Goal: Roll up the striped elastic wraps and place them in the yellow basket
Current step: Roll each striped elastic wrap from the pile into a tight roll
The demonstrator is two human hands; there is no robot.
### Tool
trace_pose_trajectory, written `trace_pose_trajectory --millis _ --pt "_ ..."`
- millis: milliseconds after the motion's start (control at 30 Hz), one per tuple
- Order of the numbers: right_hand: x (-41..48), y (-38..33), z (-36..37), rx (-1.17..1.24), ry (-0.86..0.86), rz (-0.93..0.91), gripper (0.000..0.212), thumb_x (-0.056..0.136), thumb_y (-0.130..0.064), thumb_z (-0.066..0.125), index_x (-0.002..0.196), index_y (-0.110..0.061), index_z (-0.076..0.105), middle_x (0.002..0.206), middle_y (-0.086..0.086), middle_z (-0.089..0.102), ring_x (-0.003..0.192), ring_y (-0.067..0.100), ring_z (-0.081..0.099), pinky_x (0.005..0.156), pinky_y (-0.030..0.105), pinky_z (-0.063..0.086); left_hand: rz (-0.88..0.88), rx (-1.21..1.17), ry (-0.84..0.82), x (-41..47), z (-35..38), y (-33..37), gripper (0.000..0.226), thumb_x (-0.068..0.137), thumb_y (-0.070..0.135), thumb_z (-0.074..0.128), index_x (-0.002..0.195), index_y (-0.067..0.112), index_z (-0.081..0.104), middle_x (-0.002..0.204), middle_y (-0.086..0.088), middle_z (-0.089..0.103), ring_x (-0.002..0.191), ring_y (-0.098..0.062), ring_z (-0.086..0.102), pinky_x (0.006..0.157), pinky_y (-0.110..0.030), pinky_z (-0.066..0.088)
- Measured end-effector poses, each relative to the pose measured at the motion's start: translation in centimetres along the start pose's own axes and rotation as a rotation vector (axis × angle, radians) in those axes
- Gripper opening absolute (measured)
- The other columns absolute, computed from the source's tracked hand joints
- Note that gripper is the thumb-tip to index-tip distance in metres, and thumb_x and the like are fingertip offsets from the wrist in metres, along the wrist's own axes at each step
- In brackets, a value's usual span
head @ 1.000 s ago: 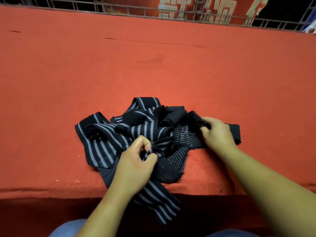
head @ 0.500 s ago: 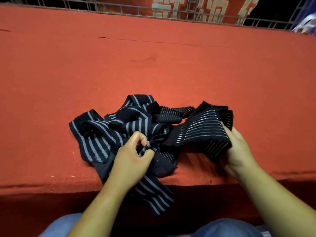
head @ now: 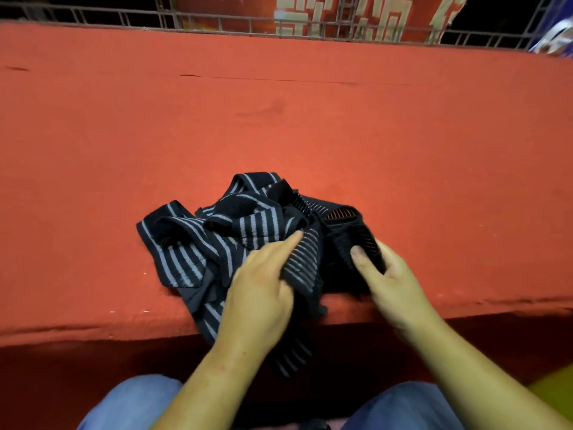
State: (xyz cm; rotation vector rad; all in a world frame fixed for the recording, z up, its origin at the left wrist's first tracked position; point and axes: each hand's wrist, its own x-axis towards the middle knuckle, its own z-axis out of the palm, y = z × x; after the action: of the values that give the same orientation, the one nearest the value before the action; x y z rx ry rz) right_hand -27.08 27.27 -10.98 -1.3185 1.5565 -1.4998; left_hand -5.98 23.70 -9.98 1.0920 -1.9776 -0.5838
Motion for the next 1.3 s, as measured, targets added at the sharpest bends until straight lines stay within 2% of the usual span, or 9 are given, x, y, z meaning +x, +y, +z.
trace_pose_trajectory --millis 100,267,433,533,800,900,1100,1200,1300 --pt "0.1 0.4 -1.0 0.226 0.126 0.136 0.037 0.089 -0.057 0.072 0.108 -0.026 0.077 0.113 -0.002 0.079 0.112 0.017 0.070 0.105 0.042 0.051 -0.142 -0.084 0.102 0.1 -1.8 -0.2 0.062 0.094 -0.005 0.055 0.143 0.033 0.060 0.133 0.025 0.064 0.128 0.009 0.053 0.113 -0.020 0.041" --pt "0.7 1.0 -3.2 0.486 0.286 0.329 0.020 0.110 -0.029 0.047 0.114 -0.026 0.066 0.103 0.004 0.080 0.104 0.021 0.075 0.106 0.048 0.048 -0.314 -0.307 0.126 -0.4 -4.1 -1.2 0.037 0.100 0.006 0.057 0.115 0.037 0.071 0.101 0.026 0.075 0.095 0.011 0.068 0.084 -0.013 0.054" --pt "0.1 1.2 -4.3 0.579 0.302 0.407 0.029 0.110 -0.029 0.046 0.127 -0.017 0.065 0.119 0.018 0.076 0.104 0.027 0.077 0.100 0.045 0.056 -0.338 -0.316 0.033 -0.5 -4.6 -2.2 0.040 0.100 0.005 0.057 0.117 0.039 0.070 0.105 0.027 0.074 0.097 0.009 0.069 0.082 -0.012 0.054" --pt "-0.2 0.8 -4.7 0.718 0.330 0.403 0.034 0.108 -0.032 0.049 0.134 -0.017 0.064 0.122 0.011 0.076 0.111 0.029 0.075 0.088 0.048 0.061 -0.344 -0.290 -0.004 -0.6 -4.5 -2.5 0.043 0.101 0.005 0.058 0.129 0.037 0.067 0.111 0.027 0.073 0.103 0.009 0.068 0.085 -0.008 0.051" --pt "-1.1 -3.3 -7.6 1.057 0.337 0.231 0.024 0.089 -0.019 0.057 0.104 -0.017 0.075 0.116 0.004 0.076 0.120 0.022 0.070 0.095 0.043 0.060 -0.356 -0.244 -0.015 -0.6 -4.0 -2.4 0.045 0.101 0.011 0.058 0.135 0.040 0.064 0.118 0.024 0.072 0.106 0.013 0.064 0.083 -0.003 0.045" --pt "-2.1 -4.1 -7.0 1.043 0.295 0.259 0.029 0.076 -0.016 0.058 0.099 -0.010 0.074 0.104 0.006 0.077 0.101 0.018 0.075 0.080 0.036 0.064 -0.357 -0.272 -0.003 -0.8 -3.7 -2.1 0.043 0.101 0.012 0.060 0.129 0.044 0.066 0.117 0.025 0.072 0.107 0.012 0.064 0.091 -0.014 0.049" --pt "-3.9 -4.8 -5.6 0.902 0.113 0.412 0.030 0.079 -0.011 0.056 0.096 -0.005 0.080 0.102 0.015 0.076 0.085 0.022 0.077 0.075 0.032 0.065 -0.374 -0.415 0.017 -1.2 -4.1 -0.9 0.030 0.100 0.014 0.063 0.114 0.038 0.072 0.106 0.015 0.077 0.099 -0.003 0.073 0.087 -0.033 0.058" --pt "-5.3 -4.3 -4.2 0.728 0.029 0.499 0.036 0.082 -0.003 0.056 0.114 -0.002 0.074 0.109 0.020 0.077 0.089 0.026 0.078 0.074 0.033 0.065 -0.337 -0.377 0.030 -1.7 -3.9 -0.5 0.032 0.095 0.008 0.069 0.110 0.036 0.073 0.107 0.008 0.075 0.097 -0.006 0.072 0.082 -0.031 0.058" --pt "-6.4 -3.9 -2.8 0.645 -0.033 0.528 0.040 0.090 0.013 0.039 0.107 0.003 0.075 0.113 0.026 0.075 0.107 0.037 0.075 0.089 0.047 0.063 -0.297 -0.391 0.031 -2.2 -3.4 -0.3 0.034 0.090 0.005 0.075 0.106 0.036 0.074 0.109 0.000 0.073 0.097 -0.011 0.072 0.083 -0.033 0.058"
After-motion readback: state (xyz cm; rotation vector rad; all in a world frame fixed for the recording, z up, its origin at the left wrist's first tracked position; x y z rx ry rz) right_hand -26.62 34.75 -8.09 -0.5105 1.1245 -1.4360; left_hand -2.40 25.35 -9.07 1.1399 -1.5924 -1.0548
